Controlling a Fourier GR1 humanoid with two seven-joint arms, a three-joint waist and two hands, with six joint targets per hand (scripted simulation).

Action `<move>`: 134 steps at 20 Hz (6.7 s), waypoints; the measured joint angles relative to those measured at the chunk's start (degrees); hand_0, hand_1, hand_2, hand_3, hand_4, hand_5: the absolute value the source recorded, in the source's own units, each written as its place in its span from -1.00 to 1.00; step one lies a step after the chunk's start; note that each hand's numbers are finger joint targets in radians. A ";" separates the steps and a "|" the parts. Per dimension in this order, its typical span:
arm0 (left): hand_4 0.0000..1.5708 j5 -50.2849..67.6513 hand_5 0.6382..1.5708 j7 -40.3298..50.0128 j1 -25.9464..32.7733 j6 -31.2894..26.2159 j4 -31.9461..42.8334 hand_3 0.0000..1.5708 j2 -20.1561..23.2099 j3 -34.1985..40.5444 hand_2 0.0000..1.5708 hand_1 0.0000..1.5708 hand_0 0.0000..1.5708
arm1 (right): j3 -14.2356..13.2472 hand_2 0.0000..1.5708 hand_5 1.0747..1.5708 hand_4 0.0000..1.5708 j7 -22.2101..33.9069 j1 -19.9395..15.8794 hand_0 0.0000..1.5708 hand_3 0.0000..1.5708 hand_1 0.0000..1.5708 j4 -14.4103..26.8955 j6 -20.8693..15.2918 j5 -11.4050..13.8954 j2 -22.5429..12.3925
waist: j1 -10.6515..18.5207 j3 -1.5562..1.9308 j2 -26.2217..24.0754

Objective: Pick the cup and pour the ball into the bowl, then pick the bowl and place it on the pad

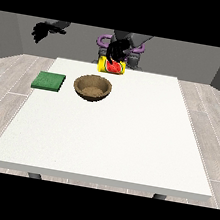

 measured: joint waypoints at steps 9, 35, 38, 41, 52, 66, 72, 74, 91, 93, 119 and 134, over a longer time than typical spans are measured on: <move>0.95 -12.64 0.05 -0.39 -2.14 -10.43 1.98 1.00 -2.68 -9.87 1.00 0.84 0.84 | -0.48 -1.00 1.00 -1.00 -0.67 0.33 -1.00 -1.00 -1.00 1.58 0.12 0.14 -0.52 | 1.30 -0.06 -1.58; -1.00 60.48 0.99 -21.72 23.73 7.25 -30.03 -1.00 -6.57 27.14 -1.00 -1.00 -1.00 | 1.36 -1.00 1.00 -0.62 3.35 -6.59 -1.00 -1.00 -1.00 -2.51 -17.95 2.36 11.18 | 13.60 -0.77 10.57; -1.00 66.23 0.98 -27.28 26.10 2.27 -32.39 -1.00 -6.47 27.89 -1.00 -1.00 -1.00 | 1.44 -1.00 0.99 -0.60 2.50 -8.07 -1.00 -1.00 -1.00 -1.87 -22.46 3.28 13.88 | 16.35 -0.47 11.81; -1.00 69.50 0.98 -31.31 28.89 -1.46 -33.71 -1.00 -6.00 28.77 -1.00 -1.00 -1.00 | 1.18 -1.00 0.99 -0.60 2.20 -10.00 -1.00 -1.00 -1.00 0.35 -25.05 3.53 14.70 | 17.57 -0.29 12.21; -1.00 73.20 0.99 -33.48 32.16 -8.66 -39.97 -1.00 -2.13 31.76 -1.00 -1.00 -1.00 | -0.82 -1.00 0.97 -0.80 -5.99 -16.07 -1.00 -1.00 -1.00 15.10 -26.18 2.37 13.32 | 18.73 -0.11 14.05; -0.34 73.99 0.97 -30.89 32.46 -12.04 -47.32 -1.00 -0.03 32.75 -1.00 -1.00 -1.00 | -2.09 1.00 0.82 0.14 -11.74 -19.07 1.00 0.92 1.00 25.65 -33.32 3.39 10.99 | 21.22 -1.62 16.58; 0.05 74.61 0.84 -30.78 31.45 -13.52 -47.40 -1.00 -0.49 31.87 -1.00 -1.00 -1.00 | 2.59 1.00 0.97 0.16 -8.66 -17.81 1.00 0.76 1.00 25.82 -46.70 12.41 7.37 | 24.67 -2.37 16.29; 0.19 74.95 0.71 -31.48 31.43 -13.70 -45.98 -1.00 -0.41 32.47 -1.00 -1.00 -1.00 | 4.21 1.00 0.99 0.14 -4.51 -18.46 1.00 0.50 1.00 26.09 -49.42 14.50 6.98 | 24.60 -2.13 15.33; 0.30 78.81 0.70 -35.22 40.48 -14.56 -33.35 -1.00 2.94 41.37 -1.00 -1.00 -1.00 | 11.34 1.00 0.99 0.06 28.69 -23.61 1.00 -0.41 1.00 21.99 -43.05 19.35 1.64 | 11.49 -0.20 0.10; 0.34 79.18 0.71 -36.57 40.09 -14.70 -32.62 -1.00 3.41 42.35 -1.00 -1.00 -1.00 | 11.07 1.00 0.99 0.06 27.95 -22.61 1.00 -0.41 1.00 20.61 -41.71 19.03 0.94 | 10.61 -0.17 1.37; 0.50 97.88 0.96 -43.90 35.24 -37.91 -22.73 -1.00 31.08 65.76 -1.00 -1.00 -1.00 | -1.68 0.12 0.77 -1.00 14.16 -19.31 0.08 0.40 0.08 23.76 -38.99 13.07 -12.81 | 14.35 -0.11 16.69; 0.15 95.64 0.97 -34.59 37.03 -33.38 -31.23 -1.00 22.88 57.20 -1.00 -1.00 -1.00 | 0.02 -1.00 0.45 -0.39 19.74 -23.04 -1.00 -1.00 -1.00 28.62 -32.15 13.25 -14.78 | 14.35 -0.09 4.88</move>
